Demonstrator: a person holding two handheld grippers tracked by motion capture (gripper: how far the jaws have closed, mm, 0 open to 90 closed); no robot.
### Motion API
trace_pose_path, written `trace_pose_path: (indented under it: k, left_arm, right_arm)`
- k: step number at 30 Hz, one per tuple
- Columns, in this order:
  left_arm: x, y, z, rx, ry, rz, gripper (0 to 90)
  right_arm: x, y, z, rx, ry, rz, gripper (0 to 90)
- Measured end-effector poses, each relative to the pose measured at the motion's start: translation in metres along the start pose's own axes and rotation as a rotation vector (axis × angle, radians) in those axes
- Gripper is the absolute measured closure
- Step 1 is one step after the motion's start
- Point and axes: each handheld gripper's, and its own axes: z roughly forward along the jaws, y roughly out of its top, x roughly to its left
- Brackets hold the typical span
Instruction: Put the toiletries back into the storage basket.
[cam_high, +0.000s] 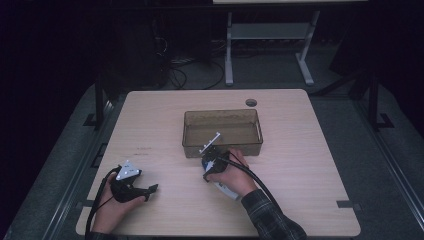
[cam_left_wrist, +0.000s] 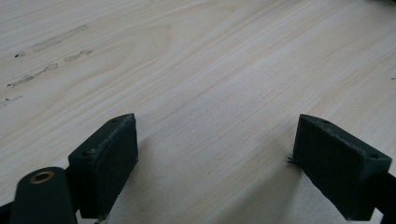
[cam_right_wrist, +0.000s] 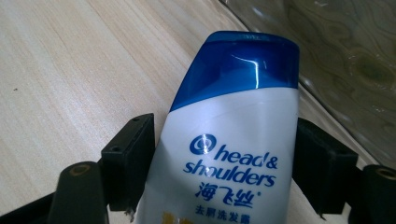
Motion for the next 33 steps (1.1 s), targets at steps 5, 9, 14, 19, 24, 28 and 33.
trace_pose_path:
  k: [5, 9, 14, 19, 24, 28, 33]
  left_arm:
    - [0.0, 0.0, 0.0, 0.0, 0.0, 0.0, 13.0]
    - [0.0, 0.0, 0.0, 0.0, 0.0, 0.0, 13.0]
    - [0.0, 0.0, 0.0, 0.0, -0.001, 0.0, 13.0]
    - [0.0, 0.0, 0.0, 0.0, -0.001, 0.0, 13.1]
    - [0.0, 0.0, 0.0, 0.0, -0.001, 0.0, 13.0]
    - [0.0, 0.0, 0.0, 0.0, -0.001, 0.0, 13.0]
    - [0.0, 0.0, 0.0, 0.0, -0.001, 0.0, 13.1]
  right_arm:
    - [0.0, 0.001, 0.0, 0.006, 0.003, 0.009, 29.7]
    - [-0.001, 0.001, 0.0, 0.011, -0.006, 0.014, 32.1]
    - [-0.002, 0.002, -0.001, 0.014, -0.002, 0.02, 33.6]
    - [-0.006, 0.0, -0.004, 0.004, 0.041, 0.038, 33.9]
    - [-0.009, -0.003, -0.011, -0.036, 0.07, 0.043, 34.0]
    - [-0.011, -0.006, -0.018, -0.07, 0.093, 0.037, 34.0]
    - [-0.015, -0.01, -0.026, -0.112, 0.121, 0.04, 34.1]
